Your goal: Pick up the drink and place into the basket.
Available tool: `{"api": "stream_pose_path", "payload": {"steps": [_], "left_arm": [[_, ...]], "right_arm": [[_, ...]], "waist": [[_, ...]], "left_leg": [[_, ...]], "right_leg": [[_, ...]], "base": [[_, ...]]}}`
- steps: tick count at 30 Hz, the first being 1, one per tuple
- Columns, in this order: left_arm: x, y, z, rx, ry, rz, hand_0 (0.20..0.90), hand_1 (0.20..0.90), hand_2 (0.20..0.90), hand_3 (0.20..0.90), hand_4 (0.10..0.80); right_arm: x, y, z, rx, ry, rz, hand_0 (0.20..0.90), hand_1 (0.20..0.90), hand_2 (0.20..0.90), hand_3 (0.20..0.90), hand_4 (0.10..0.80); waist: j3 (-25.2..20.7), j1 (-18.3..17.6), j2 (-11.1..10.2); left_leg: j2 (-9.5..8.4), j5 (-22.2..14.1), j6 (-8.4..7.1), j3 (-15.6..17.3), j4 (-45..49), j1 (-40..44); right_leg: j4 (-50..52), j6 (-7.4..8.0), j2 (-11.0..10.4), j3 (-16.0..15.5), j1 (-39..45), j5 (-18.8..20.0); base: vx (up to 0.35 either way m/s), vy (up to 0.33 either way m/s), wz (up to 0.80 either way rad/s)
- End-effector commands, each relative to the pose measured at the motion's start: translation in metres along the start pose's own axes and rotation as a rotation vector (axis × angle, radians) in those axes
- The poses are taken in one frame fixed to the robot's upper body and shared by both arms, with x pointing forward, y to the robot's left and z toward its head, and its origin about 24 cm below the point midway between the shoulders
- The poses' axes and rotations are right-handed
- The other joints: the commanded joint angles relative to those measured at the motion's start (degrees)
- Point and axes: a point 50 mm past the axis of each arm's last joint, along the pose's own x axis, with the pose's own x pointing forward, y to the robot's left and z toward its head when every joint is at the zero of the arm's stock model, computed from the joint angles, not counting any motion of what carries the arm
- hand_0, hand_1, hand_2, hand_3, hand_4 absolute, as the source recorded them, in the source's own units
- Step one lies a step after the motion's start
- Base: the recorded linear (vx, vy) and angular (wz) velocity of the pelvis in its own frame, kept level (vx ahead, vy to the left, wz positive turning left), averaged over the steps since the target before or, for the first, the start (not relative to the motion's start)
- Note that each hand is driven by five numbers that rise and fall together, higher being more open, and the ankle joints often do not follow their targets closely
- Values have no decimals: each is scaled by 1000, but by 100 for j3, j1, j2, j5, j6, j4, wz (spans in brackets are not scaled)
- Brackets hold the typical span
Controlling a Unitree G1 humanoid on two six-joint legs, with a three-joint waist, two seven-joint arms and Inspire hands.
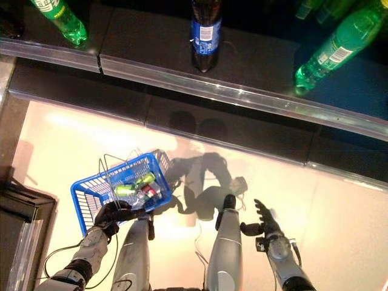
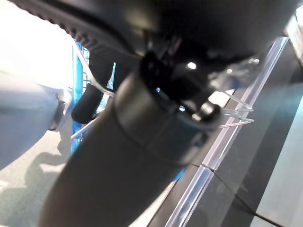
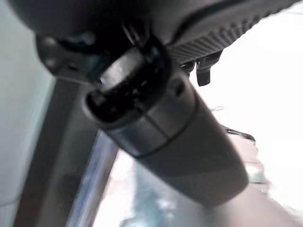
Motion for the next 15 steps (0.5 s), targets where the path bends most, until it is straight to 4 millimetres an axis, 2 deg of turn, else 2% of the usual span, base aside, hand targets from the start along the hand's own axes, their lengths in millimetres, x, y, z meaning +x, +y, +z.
{"api": "stream_pose_path", "payload": {"steps": [1,3,4,8,9,11,15], "left_arm": [[-12,44,1,11,-77,94,300,300,300,200,100],[-11,45,3,6,-83,92,300,300,300,200,100],[-10,44,3,5,-83,91,300,300,300,200,100],[-9,42,4,1,-85,89,300,300,300,200,100],[-9,42,4,-2,-86,87,300,300,300,200,100],[-9,41,3,-8,-85,86,300,300,300,200,100],[-9,40,2,-11,-83,77,300,300,300,200,100]], "right_arm": [[6,-4,154,97,-686,-28,900,900,900,900,800],[-9,-15,194,64,-861,-27,900,900,900,900,800],[-13,-19,205,65,-912,-33,900,900,900,900,800],[-24,-28,233,85,-1035,-54,900,900,900,900,800],[-32,-34,248,103,-1099,-73,900,900,900,900,800],[-40,-41,263,124,-1164,-90,900,900,900,900,800],[-53,-53,279,144,-1254,-119,900,900,900,900,800]], "waist": [[-318,155,-232],[-289,148,-232],[-281,152,-227],[-262,172,-222],[-240,195,-213],[-209,216,-204],[-165,249,-179]], "left_leg": [[-148,-190,548,-200,251,52],[-165,-159,553,-206,193,68],[-169,-157,551,-207,186,68],[-173,-121,554,-215,150,51],[-177,-123,551,-222,152,41],[-177,-118,545,-239,146,48],[-186,-111,551,-244,124,73]], "right_leg": [[-823,-8,-36,269,95,838],[-872,3,-29,260,109,849],[-882,4,-36,253,112,848],[-917,1,-71,217,109,873],[-911,-1,-89,195,111,864],[-899,-2,-115,173,123,854],[-909,-6,-159,130,158,849]], "base": [[-29,6,-4],[-25,23,-5],[0,0,0],[-8,22,4],[0,0,0],[12,38,6],[22,34,5]]}}
